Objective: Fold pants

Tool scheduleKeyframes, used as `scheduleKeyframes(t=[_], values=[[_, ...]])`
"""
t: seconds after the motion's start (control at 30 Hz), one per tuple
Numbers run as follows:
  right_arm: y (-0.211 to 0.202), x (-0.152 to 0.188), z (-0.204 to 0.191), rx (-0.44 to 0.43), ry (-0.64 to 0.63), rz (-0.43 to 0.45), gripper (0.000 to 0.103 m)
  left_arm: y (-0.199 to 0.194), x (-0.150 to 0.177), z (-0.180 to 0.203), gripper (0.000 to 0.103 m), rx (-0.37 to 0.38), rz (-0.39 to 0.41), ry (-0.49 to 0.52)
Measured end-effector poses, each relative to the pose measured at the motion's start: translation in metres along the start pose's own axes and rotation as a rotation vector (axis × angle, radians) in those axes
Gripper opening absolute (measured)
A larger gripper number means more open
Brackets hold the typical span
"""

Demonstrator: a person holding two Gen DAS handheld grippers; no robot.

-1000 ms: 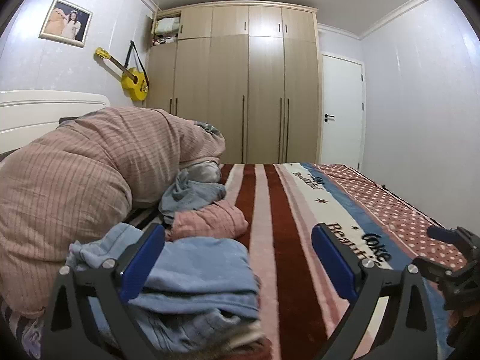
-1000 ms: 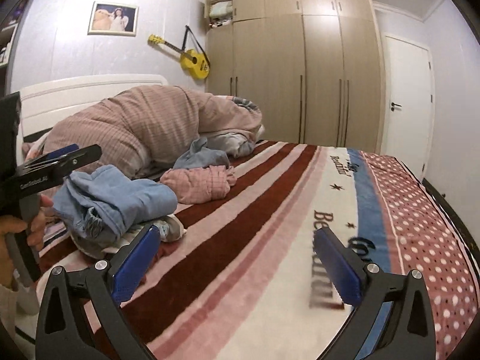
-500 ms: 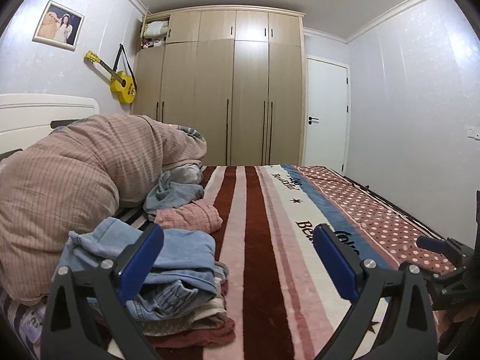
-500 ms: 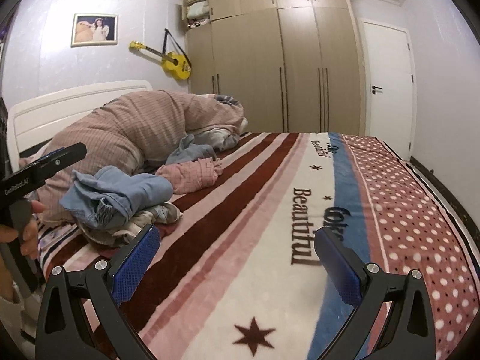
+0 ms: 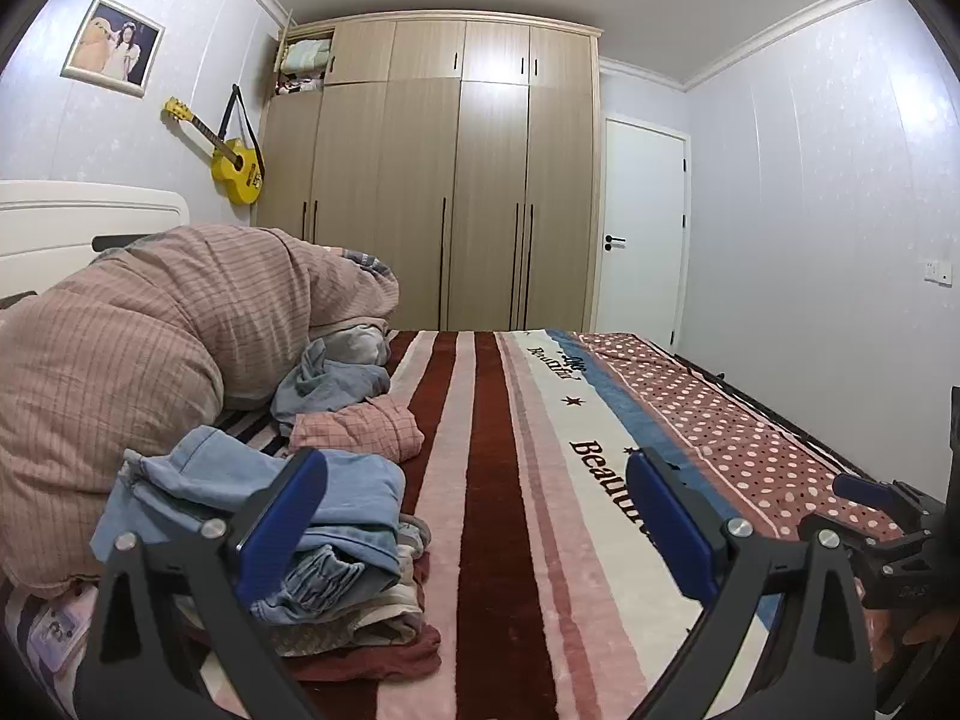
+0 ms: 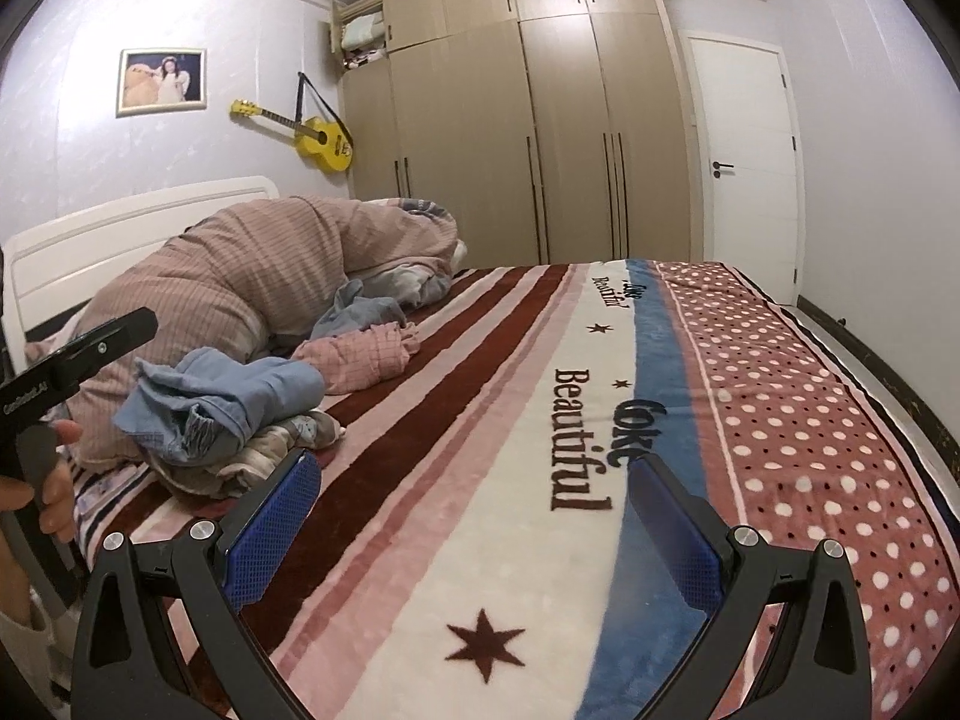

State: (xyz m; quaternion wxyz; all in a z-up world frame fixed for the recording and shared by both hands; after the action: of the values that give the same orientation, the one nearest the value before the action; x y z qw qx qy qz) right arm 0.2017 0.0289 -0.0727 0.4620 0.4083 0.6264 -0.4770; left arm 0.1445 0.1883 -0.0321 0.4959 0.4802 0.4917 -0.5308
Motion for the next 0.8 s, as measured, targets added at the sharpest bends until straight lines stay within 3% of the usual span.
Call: scheduleKeyframes(t=[0.8], values=[[-0.0090, -0.0097, -0.0018, 0.001, 0.009, 0.012, 0.102, -0.0057, 0.0003, -0.0074, 0.099, -0.064, -0.002, 0.021]])
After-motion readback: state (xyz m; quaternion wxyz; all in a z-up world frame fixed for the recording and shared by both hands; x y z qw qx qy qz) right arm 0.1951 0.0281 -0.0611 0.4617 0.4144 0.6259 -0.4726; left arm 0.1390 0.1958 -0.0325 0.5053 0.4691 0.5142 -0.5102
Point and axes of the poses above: each gripper's, at about its wrist camera, not at the fingertips, and y roughly the way its jaws point, z to its right, x to its underside, the point moved 10 cm from there along y, roughly the way its jaws point, and after that the axes turned 12 degrees about z, right-handed, at the moved point
